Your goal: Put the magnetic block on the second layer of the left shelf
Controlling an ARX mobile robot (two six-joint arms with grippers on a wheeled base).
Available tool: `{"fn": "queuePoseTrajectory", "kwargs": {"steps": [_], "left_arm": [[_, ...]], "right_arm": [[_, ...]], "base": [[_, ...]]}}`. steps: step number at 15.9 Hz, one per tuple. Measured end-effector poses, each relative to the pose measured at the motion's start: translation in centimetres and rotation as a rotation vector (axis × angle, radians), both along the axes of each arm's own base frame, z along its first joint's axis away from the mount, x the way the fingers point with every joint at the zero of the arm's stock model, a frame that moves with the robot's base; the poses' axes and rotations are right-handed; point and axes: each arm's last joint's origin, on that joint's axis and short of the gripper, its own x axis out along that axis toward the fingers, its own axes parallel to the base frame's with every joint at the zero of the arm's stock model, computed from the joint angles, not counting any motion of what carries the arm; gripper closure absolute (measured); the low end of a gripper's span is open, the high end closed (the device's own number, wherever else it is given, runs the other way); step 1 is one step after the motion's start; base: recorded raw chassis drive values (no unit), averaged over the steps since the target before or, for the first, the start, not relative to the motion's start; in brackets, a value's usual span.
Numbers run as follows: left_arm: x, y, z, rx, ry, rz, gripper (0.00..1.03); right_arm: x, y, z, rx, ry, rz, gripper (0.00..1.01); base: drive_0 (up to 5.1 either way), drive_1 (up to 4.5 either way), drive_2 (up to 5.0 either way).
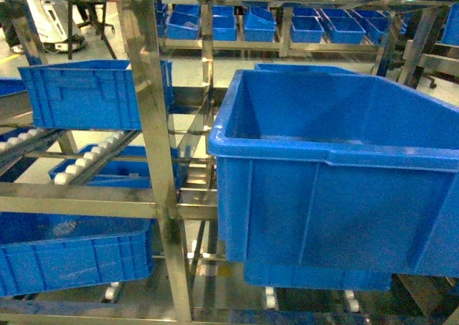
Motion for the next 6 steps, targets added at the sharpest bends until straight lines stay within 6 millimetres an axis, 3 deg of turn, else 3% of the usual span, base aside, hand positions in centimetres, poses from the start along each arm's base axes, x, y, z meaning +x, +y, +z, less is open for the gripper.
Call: {"fn": "queuePoseTrajectory", "kwargs": {"steps": [6], "left_arm": [[0.00, 0.00, -0.01, 0.000, 0.000, 0.000, 0.05]], "right_arm": [[0.00, 0.00, 0.00, 0.000, 0.000, 0.000, 0.03]], "base": [[0.0, 0.00, 0.0]]}}
